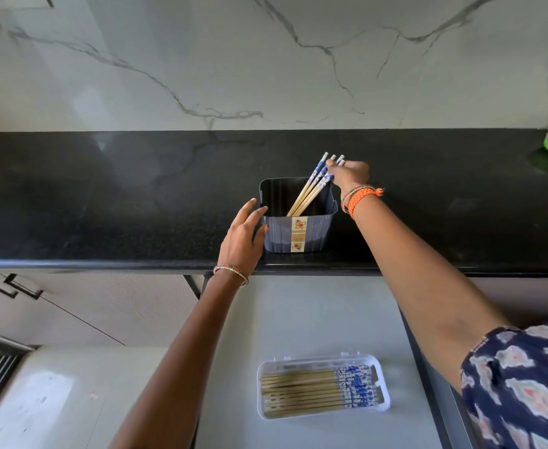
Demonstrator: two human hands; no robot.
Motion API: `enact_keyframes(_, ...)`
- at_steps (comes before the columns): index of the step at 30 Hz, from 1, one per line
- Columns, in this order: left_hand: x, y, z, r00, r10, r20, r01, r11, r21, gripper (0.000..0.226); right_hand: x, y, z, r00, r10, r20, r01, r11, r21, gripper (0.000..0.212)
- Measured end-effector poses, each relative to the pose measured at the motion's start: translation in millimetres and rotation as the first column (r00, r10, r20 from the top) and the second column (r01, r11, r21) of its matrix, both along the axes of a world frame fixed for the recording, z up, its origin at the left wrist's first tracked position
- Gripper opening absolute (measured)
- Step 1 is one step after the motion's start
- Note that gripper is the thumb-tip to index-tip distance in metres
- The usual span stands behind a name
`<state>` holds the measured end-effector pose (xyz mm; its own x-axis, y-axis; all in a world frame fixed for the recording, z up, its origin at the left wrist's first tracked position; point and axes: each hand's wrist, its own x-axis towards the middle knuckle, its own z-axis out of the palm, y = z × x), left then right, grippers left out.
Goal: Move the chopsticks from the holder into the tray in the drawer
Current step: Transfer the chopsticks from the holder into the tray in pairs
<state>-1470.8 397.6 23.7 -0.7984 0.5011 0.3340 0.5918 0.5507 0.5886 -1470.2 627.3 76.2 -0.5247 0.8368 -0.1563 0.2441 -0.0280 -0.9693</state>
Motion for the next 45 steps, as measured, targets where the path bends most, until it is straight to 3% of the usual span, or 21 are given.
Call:
enact_keyframes(3,3.3,0.6,2.9,1.0,-0.001,0.007,0.001,1.0,0.012,0.038,5.8,5.4,3.8,0.999,-0.017,-0.037,0.015,0.998,-0.06,0.026)
enact_keyframes(9,14.0,3.9,13.4,1.0,-0.013,-0.004,0.013,0.999,0.035,0.038,24.5,7.4,30.6,0.956,-0.121,-0.267,0.078,0.983,-0.165,0.016)
enact_keyframes(12,19.3,3.8,20.2,1.0,-0.015,-0.016,0.016,0.998,0.053,0.038,41.7,7.3,52.3,0.857,-0.231,-0.46,0.158,0.969,-0.192,0.038)
enact_keyframes(14,22.8,2.8,23.3,0.999,-0.013,-0.032,0.015,0.998,0.066,0.038,59.7,6.5,63.3,0.799,-0.253,-0.546,0.227,0.967,-0.116,0.047)
enact_keyframes(17,34.2,1.1,24.4,1.0,-0.004,-0.031,0.007,0.996,0.094,0.037,90.3,3.6,72.1,0.752,-0.267,-0.603,0.306,0.951,-0.041,0.034)
enact_keyframes(23,77.7,-11.2,0.8,0.998,0.023,0.061,-0.038,0.965,0.258,0.035,157.6,-27.3,34.9,0.704,-0.298,-0.645,0.249,0.954,-0.169,0.035)
enact_keyframes(26,105.5,-25.9,-27.5,0.983,0.083,0.163,-0.129,0.947,0.293,0.033,188.9,-53.6,-17.6,0.718,-0.358,-0.597,0.224,0.931,-0.289,0.022)
enact_keyframes(29,130.4,-46.2,-63.7,0.942,0.133,0.309,-0.211,0.949,0.236,0.031,217.8,-83.1,-83.1,0.756,-0.466,-0.459,0.256,0.856,-0.449,0.017)
enact_keyframes(35,163.0,-86.9,-129.6,0.81,0.191,0.555,-0.151,0.982,-0.117,0.034,260.5,-126.7,-182.0,0.853,-0.51,-0.108,0.374,0.743,-0.555,0.022)
enact_keyframes(41,174.5,-100.9,-149.7,0.748,0.227,0.624,-0.105,0.968,-0.226,0.038,264.2,-136.3,-211.2,0.877,-0.475,0.077,0.446,0.743,-0.5,0.024)
enact_keyframes(45,172.9,-102.8,-150.6,0.714,0.23,0.661,-0.12,0.971,-0.208,0.039,263.2,-132.0,-223.9,0.889,-0.378,0.26,0.45,0.829,-0.332,0.025)
